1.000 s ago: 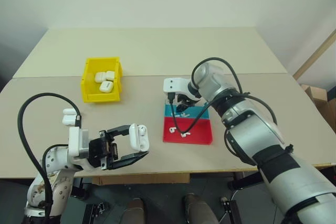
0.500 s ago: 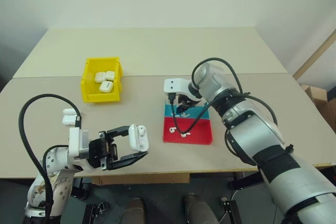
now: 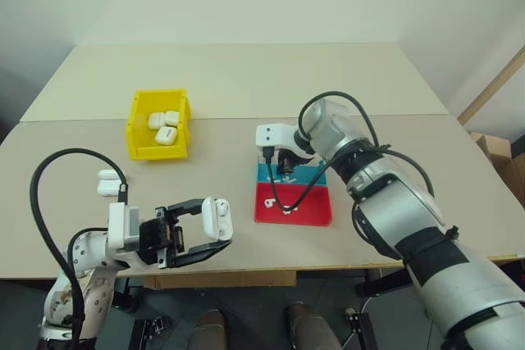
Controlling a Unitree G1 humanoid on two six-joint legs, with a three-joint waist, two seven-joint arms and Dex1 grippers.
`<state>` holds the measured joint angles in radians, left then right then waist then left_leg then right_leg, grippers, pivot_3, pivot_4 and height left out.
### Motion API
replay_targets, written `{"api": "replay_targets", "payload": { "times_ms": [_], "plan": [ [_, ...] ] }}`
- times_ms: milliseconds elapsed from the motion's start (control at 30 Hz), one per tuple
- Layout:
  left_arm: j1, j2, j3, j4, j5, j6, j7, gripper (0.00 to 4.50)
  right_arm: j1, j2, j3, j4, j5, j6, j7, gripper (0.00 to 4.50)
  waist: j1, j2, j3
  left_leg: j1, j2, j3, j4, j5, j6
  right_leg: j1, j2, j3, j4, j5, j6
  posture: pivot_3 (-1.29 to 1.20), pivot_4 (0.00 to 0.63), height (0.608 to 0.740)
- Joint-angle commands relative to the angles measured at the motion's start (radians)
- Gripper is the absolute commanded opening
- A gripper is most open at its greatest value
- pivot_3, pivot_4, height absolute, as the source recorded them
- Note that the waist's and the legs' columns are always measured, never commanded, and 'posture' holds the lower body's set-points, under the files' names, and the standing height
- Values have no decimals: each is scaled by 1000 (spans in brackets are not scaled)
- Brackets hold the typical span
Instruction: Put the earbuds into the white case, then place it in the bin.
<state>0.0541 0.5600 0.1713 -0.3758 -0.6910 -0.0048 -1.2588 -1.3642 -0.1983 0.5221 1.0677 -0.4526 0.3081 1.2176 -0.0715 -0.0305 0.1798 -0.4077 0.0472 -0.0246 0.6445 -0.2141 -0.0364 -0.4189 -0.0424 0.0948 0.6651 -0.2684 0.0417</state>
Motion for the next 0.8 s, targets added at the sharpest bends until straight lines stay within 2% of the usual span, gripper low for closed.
{"api": "replay_targets", "payload": {
  "times_ms": [33, 800],
  "plan": [
    [6, 0, 3, -6, -4, -23, -6, 2783, 0, -18, -2, -47, 0, -8, 7, 1365, 0, 0, 0, 0, 0, 0, 0, 0, 0, 0, 0, 0, 0, 0, 0, 0, 150, 740],
    [-2, 2, 2, -1, -9, -14, -7, 2783, 26, -52, 13, -129, 7, 4, 50, 1365, 0, 0, 0, 0, 0, 0, 0, 0, 0, 0, 0, 0, 0, 0, 0, 0, 150, 740]
  ]
}}
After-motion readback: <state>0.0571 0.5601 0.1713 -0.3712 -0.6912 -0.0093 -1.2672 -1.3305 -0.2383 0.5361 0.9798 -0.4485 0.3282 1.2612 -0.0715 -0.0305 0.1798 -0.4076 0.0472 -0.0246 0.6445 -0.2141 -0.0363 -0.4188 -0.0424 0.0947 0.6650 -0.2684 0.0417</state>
